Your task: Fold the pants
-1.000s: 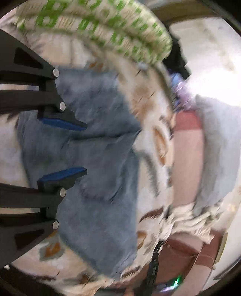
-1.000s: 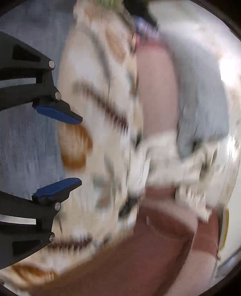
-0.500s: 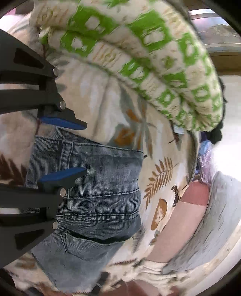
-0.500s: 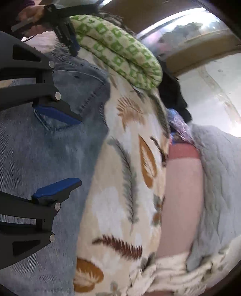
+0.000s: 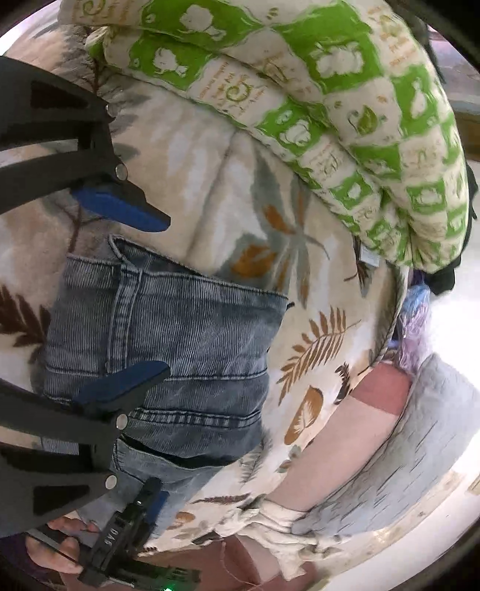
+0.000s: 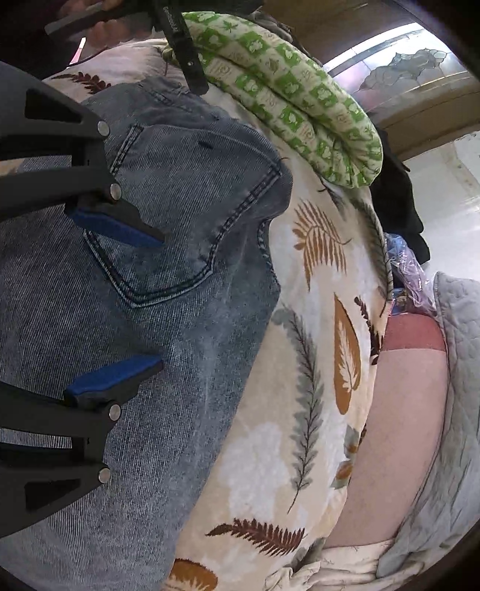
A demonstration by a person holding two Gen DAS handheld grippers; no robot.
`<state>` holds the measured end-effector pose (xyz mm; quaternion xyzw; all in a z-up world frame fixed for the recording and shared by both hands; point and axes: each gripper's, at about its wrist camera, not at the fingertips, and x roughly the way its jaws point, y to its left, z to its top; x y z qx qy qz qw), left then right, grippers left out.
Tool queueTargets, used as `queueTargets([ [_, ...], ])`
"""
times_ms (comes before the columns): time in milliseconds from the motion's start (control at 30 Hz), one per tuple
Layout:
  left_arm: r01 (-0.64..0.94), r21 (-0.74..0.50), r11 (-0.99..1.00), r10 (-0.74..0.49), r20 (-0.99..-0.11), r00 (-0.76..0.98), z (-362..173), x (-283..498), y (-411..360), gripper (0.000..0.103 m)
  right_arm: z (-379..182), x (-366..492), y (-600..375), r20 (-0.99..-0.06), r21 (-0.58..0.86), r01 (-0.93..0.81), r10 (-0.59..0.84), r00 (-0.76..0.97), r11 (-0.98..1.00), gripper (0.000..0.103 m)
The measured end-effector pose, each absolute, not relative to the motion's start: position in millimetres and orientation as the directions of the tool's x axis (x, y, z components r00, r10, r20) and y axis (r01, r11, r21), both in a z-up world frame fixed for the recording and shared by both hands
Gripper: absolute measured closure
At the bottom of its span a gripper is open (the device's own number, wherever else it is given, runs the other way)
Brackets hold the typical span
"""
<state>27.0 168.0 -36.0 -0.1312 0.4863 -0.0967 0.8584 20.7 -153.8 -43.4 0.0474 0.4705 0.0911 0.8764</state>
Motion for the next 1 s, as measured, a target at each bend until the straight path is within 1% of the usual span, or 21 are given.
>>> queueTargets([
  [133, -0.009, -0.316, 0.949, -0.267, -0.817, 0.511, -39, 28, 182, 0.030, -49, 21, -158, -0.827, 0.171, -0.104, 0.200, 0.525, 0.980, 0.039],
  [267, -0.026, -0.364, 0.931, -0.311, -0.828, 0.466, -47, 28, 190, 0.030, -50, 22, -163, -0.828, 0.193, -0.090, 0.211, 0.519, 0.977, 0.039],
  [533, 0.004, -0.322, 0.947, -0.295, -0.862, 0.413, -56, 17, 181, 0.030, -53, 23, -158, -0.836, 0.165, -0.096, 0.191, 0.514, 0.982, 0.039],
  [600, 0.021, -0.301, 0.953, -0.282, -0.863, 0.419, -55, 16, 175, 0.032, -54, 24, -158, -0.837, 0.165, -0.096, 0.191, 0.512, 0.982, 0.039],
  [633, 0.034, -0.297, 0.954, -0.283, -0.860, 0.425, -54, 15, 173, 0.036, -54, 24, -158, -0.838, 0.166, -0.095, 0.191, 0.512, 0.982, 0.039],
  [667, 0.048, -0.301, 0.952, -0.292, -0.856, 0.426, -53, 15, 171, 0.049, -54, 24, -158, -0.838, 0.167, -0.094, 0.192, 0.511, 0.981, 0.039],
  [700, 0.058, -0.304, 0.951, -0.300, -0.856, 0.421, -53, 14, 170, 0.052, -55, 24, -158, -0.838, 0.168, -0.093, 0.192, 0.511, 0.981, 0.039],
  [733, 0.059, -0.282, 0.957, -0.280, -0.860, 0.428, -53, 14, 168, 0.059, -54, 24, -158, -0.838, 0.167, -0.094, 0.192, 0.511, 0.981, 0.039],
  [767, 0.066, -0.254, 0.965, -0.257, -0.862, 0.438, -52, 13, 166, 0.074, -54, 24, -158, -0.838, 0.166, -0.095, 0.191, 0.511, 0.982, 0.039],
  [800, 0.074, -0.221, 0.972, -0.231, -0.863, 0.449, -51, 12, 165, 0.079, -54, 24, -158, -0.838, 0.166, -0.094, 0.191, 0.512, 0.982, 0.039],
  [1000, 0.099, -0.191, 0.977, -0.215, -0.851, 0.480, -46, 8, 165, 0.086, -54, 24, -159, -0.837, 0.174, -0.094, 0.198, 0.511, 0.980, 0.039],
])
